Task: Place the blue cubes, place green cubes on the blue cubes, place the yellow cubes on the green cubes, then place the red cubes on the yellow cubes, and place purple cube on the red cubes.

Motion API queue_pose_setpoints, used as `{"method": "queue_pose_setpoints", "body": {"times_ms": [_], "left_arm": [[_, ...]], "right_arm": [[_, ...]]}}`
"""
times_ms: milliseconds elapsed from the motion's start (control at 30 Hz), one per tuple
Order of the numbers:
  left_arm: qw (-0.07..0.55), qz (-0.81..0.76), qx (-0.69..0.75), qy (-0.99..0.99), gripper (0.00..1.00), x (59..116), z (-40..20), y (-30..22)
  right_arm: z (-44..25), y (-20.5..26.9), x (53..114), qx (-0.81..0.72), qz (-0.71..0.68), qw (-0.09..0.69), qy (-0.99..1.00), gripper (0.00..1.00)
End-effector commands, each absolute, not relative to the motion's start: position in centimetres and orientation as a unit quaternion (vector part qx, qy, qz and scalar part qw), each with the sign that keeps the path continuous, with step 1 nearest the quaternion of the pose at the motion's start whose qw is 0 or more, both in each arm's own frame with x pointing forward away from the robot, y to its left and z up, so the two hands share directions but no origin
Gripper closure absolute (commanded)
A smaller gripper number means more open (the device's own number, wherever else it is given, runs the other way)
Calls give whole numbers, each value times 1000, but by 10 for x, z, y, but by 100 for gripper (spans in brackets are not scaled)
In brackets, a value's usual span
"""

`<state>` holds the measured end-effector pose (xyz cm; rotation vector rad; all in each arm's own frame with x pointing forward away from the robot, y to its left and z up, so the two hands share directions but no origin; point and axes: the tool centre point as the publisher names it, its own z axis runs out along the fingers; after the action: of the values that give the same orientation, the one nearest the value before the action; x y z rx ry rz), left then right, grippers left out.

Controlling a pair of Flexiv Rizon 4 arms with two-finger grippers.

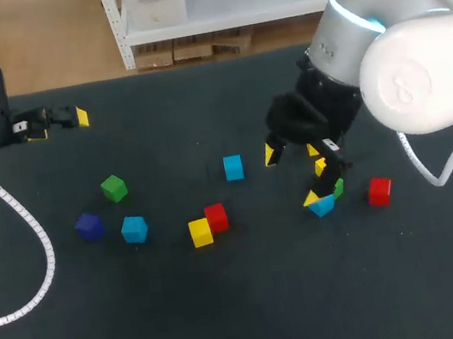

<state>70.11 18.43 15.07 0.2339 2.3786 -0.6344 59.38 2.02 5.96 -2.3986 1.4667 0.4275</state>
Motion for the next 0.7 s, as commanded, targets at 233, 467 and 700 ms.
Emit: {"method": "queue_pose_setpoints", "body": {"times_ms": [233, 467, 700], "left_arm": [[329, -243, 89, 908, 0, 701, 150, 185], [329, -243, 89, 908, 0, 701, 150, 185], [329, -243, 89, 908, 0, 701, 150, 185]], "right_arm": [[41, 2, 591, -857, 128, 120, 484, 0], [21, -12, 589, -863, 127, 106, 477, 0], [0, -24, 592, -862, 140, 96, 477, 0]]}}
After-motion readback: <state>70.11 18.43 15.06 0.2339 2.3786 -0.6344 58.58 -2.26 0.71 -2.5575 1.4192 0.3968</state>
